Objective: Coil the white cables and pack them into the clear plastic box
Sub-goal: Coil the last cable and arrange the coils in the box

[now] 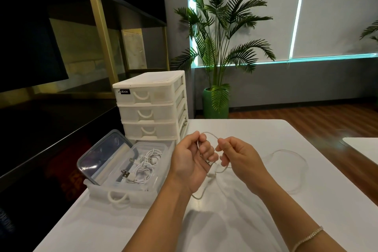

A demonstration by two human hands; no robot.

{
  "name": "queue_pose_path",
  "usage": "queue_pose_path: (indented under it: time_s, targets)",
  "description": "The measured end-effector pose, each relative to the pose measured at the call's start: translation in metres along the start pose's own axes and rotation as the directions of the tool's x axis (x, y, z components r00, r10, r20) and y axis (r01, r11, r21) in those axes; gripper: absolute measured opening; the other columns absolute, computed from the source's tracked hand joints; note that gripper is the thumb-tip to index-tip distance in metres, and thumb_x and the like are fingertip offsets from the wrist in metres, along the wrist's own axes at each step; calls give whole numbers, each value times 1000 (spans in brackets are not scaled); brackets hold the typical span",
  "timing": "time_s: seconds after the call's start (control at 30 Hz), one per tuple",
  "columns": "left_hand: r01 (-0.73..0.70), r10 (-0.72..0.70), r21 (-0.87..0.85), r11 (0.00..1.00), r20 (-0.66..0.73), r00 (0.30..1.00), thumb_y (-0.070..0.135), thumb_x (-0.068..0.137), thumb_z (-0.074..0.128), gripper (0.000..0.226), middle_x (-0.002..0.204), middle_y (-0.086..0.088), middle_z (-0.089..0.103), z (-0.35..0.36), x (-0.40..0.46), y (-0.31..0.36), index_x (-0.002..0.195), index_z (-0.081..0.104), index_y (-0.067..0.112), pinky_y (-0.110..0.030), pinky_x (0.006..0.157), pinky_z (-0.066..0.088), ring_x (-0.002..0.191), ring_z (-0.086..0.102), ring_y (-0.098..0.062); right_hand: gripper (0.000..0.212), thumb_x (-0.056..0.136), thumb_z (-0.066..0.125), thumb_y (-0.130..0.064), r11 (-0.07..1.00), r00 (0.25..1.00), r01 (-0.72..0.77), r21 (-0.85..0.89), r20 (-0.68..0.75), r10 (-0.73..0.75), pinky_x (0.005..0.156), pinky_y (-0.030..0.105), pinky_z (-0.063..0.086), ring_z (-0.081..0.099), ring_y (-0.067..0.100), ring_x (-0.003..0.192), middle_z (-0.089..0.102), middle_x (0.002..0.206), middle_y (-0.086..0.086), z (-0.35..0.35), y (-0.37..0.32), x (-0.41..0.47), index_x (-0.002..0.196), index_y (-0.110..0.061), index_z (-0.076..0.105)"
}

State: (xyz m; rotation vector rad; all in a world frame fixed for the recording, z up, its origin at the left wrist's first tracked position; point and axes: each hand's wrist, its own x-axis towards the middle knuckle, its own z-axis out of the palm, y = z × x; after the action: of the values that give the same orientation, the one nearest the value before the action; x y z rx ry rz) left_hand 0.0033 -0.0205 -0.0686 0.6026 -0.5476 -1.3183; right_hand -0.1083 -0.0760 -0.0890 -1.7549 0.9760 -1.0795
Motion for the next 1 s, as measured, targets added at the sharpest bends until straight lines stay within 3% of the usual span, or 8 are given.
queue_pose_path:
  time_s: [0.17, 0.33, 0.43, 0.5, 0.6, 0.8, 1.0]
  targets:
    - [-9, 9, -192, 981, 4, 1000, 14, 93, 34, 31, 47, -1, 35, -1, 2, 4, 68, 50, 5, -22, 40, 34, 41, 33, -11, 20, 92, 50, -33, 998, 998, 39, -51, 51, -37, 77, 36, 57, 56, 2, 47, 56, 53, -9, 5, 1, -2, 80, -23, 62]
    - [-52, 50, -267, 962, -13, 999, 15, 96, 31, 32, 48, 0, 38, -4, 3, 8, 74, 52, 5, -21, 40, 35, 40, 35, -10, 12, 94, 49, -28, 978, 989, 133, -162, 83, -121, 56, 8, 47, 60, 3, 54, 58, 69, -18, 9, 2, -4, 98, -34, 59]
    - [-92, 86, -296, 951, -33, 996, 15, 94, 30, 31, 51, 0, 38, -5, 4, 12, 77, 54, 4, -21, 41, 34, 42, 35, -11, 22, 93, 52, -24, 941, 975, 224, -253, 45, -219, 64, 1, 40, 58, -5, 66, 61, 78, -23, 11, 4, -5, 111, -29, 65]
    - [-117, 108, -316, 942, -45, 993, 14, 93, 28, 33, 52, -1, 39, -7, 5, 14, 78, 55, 4, -20, 41, 35, 42, 36, -11, 26, 93, 52, -24, 896, 957, 283, -343, 44, -286, 68, 7, 41, 58, 4, 76, 67, 86, -8, 12, 7, -5, 116, -25, 65]
    - [-141, 123, -295, 945, -78, 989, 13, 94, 26, 34, 53, 0, 41, -10, 7, 16, 80, 56, 4, -20, 42, 37, 43, 37, -11, 28, 93, 51, -27, 841, 941, 316, -439, 36, -335, 65, 26, 45, 53, 16, 71, 59, 76, 4, 13, 10, -3, 118, -29, 63]
    - [-175, 148, -185, 967, -149, 978, 13, 98, 29, 33, 55, -1, 46, -11, 9, 15, 91, 59, 3, -21, 52, 36, 48, 40, -10, 31, 92, 51, -30, 803, 929, 351, -482, 75, -361, 63, 27, 46, 51, 17, 70, 55, 76, 4, 17, 11, -3, 121, -28, 61]
    - [-233, 216, -51, 971, -227, 950, 17, 100, 37, 29, 64, -1, 66, -11, 11, 16, 95, 63, 6, -19, 54, 53, 54, 61, -8, 30, 92, 51, -31, 781, 917, 376, -499, 80, -391, 60, 22, 42, 46, 13, 67, 50, 75, -2, 17, 8, -6, 120, -28, 62]
